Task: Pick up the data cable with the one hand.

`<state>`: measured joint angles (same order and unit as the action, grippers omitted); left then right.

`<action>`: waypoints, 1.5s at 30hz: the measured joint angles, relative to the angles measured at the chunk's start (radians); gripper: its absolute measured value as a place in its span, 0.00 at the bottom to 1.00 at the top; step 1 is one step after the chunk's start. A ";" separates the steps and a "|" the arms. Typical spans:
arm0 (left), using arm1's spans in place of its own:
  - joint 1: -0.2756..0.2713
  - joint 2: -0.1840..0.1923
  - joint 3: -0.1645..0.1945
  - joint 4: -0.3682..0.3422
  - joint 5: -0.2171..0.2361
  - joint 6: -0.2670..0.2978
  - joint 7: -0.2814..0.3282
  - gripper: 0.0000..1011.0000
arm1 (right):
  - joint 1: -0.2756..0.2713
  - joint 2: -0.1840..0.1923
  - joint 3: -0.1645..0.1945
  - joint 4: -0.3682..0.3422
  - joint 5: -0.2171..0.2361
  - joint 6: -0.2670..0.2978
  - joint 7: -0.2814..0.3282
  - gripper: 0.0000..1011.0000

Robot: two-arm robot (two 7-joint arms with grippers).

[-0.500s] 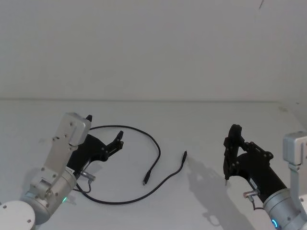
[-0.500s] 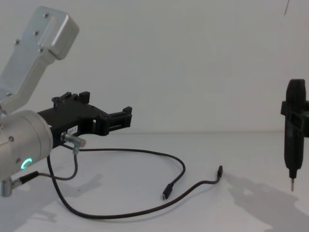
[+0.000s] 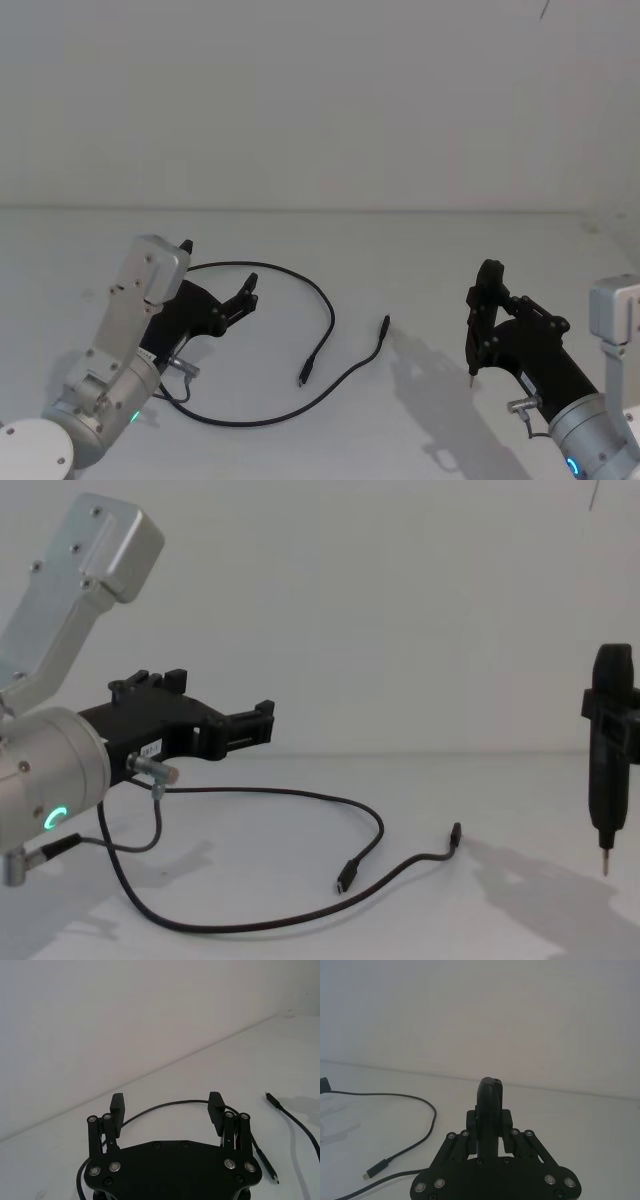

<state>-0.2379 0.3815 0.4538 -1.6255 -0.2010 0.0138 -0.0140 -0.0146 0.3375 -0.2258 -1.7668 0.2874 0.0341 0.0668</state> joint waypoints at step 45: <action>-0.217 -0.107 0.168 0.180 -0.204 0.362 -0.421 0.99 | 0.000 0.000 0.000 0.000 0.000 0.000 0.000 0.28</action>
<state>-0.4548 0.2742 0.6219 -1.4458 -0.4050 0.3756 -0.4355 -0.0146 0.3375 -0.2258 -1.7667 0.2874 0.0339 0.0668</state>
